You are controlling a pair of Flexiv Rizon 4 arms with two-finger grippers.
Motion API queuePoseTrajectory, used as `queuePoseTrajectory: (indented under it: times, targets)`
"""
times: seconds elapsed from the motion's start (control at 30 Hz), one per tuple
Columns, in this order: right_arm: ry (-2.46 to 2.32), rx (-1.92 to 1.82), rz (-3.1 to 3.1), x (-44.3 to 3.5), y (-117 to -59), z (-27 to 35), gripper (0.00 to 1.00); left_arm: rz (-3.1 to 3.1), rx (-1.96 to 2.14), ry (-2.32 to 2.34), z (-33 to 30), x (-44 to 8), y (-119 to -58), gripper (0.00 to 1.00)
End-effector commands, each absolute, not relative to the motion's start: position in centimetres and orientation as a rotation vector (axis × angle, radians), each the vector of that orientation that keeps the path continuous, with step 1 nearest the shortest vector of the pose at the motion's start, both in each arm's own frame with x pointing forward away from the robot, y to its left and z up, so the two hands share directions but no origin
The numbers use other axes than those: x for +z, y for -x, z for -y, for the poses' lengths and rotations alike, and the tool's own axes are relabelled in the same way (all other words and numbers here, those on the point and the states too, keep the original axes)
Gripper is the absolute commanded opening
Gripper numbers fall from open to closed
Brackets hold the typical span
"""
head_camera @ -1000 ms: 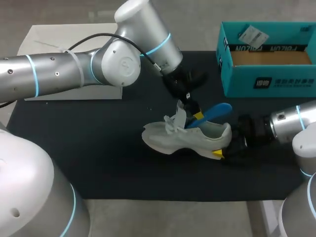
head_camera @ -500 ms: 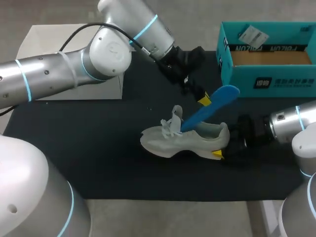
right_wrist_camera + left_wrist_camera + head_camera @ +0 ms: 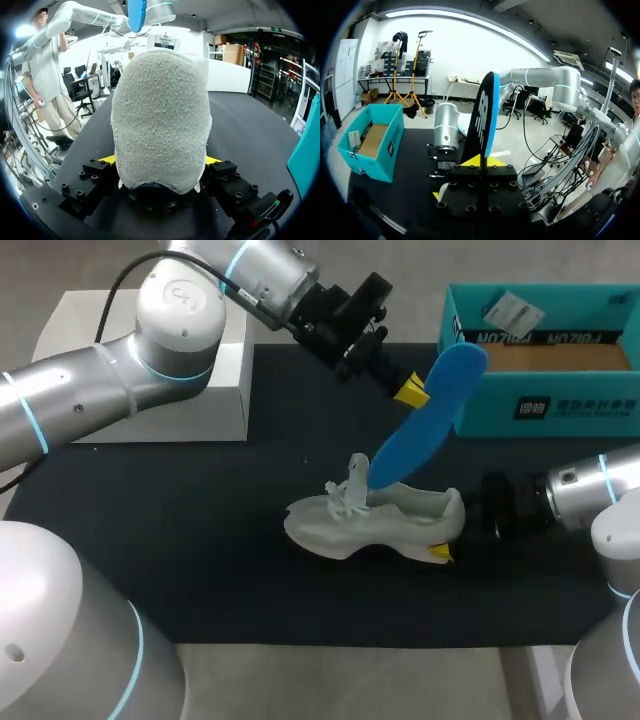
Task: Take the shoe out of the shoebox, open the shoe tongue, remove and reinsert the insole, then place the shoe into the shoebox
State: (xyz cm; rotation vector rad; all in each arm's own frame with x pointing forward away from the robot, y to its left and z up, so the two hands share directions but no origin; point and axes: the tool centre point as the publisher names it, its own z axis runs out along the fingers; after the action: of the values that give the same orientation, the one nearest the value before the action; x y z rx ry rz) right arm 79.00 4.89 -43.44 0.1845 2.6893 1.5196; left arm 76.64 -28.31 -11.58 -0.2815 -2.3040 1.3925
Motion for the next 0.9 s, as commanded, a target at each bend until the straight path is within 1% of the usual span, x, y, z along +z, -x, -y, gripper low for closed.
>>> queuePoseTrajectory:
  times: [0.03, 0.2, 0.9]
  targets:
    - [-0.186, 1.514, -2.690, -43.9, -78.9, -5.0, 0.00, 2.300, 1.429, 0.309, 27.0, -9.7, -75.5, 0.00]
    - [-0.186, 1.514, -2.690, -43.9, -78.9, -5.0, 0.00, 2.295, 1.499, 0.297, 26.1, -7.7, -74.3, 0.00]
    - [-0.186, 1.514, -2.690, -43.9, -78.9, -5.0, 0.00, 2.295, 1.499, 0.297, 26.1, -7.7, -74.3, 0.00]
